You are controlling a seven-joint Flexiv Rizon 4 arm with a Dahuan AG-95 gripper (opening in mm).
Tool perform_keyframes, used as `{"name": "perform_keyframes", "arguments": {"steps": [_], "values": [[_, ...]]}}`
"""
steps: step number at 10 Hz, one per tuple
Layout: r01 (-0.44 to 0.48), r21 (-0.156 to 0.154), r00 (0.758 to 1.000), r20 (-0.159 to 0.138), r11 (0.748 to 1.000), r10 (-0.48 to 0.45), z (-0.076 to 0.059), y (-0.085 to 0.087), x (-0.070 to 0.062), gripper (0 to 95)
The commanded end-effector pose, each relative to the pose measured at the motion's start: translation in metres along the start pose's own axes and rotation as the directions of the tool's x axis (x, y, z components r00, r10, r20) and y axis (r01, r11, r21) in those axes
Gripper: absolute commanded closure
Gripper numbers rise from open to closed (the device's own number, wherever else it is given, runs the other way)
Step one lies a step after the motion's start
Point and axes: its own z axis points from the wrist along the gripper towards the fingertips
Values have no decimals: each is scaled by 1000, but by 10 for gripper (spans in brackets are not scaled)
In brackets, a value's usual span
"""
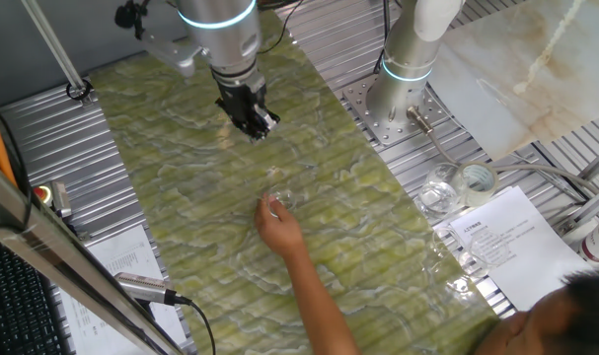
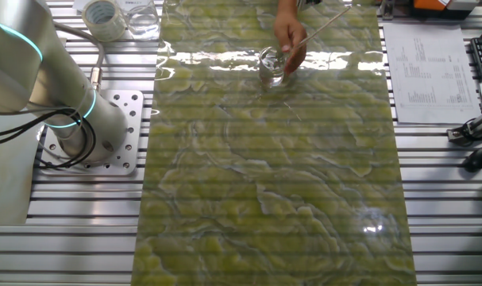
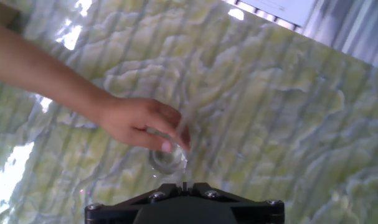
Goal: Stir the beaker with a glass rod
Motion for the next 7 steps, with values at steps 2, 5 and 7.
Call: {"name": "perform_keyframes", "arguments": {"steps": [2,5,7], "values": [[-142,0,990,7,990,142,3,-38,7,950],[-204,-2,979,16,979,204,14,-51,4,950],[-198,-5,980,22,980,198,16,-50,3,950]]}}
